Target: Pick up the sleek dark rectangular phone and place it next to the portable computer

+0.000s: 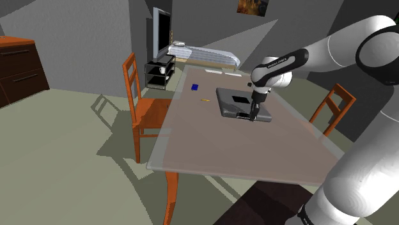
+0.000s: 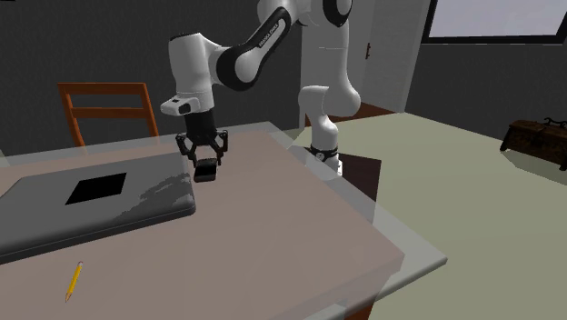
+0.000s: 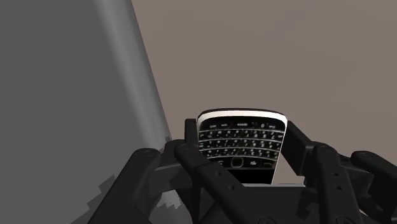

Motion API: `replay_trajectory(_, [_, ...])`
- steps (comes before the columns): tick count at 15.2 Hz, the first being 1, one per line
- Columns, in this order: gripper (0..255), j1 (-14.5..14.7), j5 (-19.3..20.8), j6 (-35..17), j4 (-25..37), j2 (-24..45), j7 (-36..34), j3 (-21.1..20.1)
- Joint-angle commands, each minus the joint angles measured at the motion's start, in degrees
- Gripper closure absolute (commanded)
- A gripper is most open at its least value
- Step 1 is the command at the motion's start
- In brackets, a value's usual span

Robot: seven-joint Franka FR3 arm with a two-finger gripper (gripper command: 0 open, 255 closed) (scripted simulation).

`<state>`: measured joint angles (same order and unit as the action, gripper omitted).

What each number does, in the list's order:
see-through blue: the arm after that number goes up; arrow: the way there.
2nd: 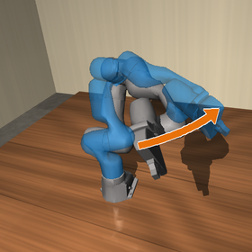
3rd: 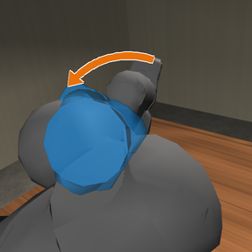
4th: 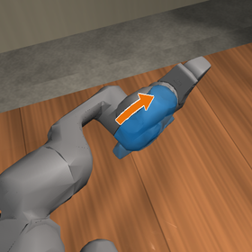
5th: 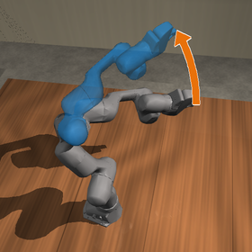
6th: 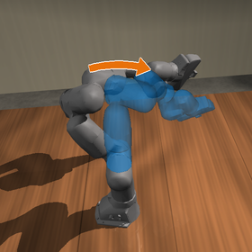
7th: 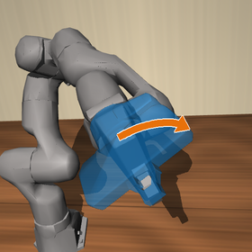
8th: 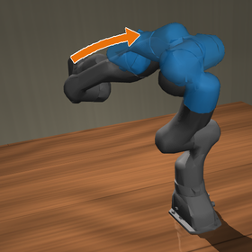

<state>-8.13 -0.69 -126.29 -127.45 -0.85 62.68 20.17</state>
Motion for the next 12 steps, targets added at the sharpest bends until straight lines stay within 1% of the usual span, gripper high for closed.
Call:
replay_trajectory(1, [255,-0.02,-0.39,-1.59,-0.77,0.84,0.32,0.03])
replay_trajectory(5, [255,-0.07,-1.42,-4.98,-2.19,2.96,1.09,0.04])
replay_trajectory(12, [255,-0.07,-1.42,-4.98,-2.19,2.96,1.09,0.03])
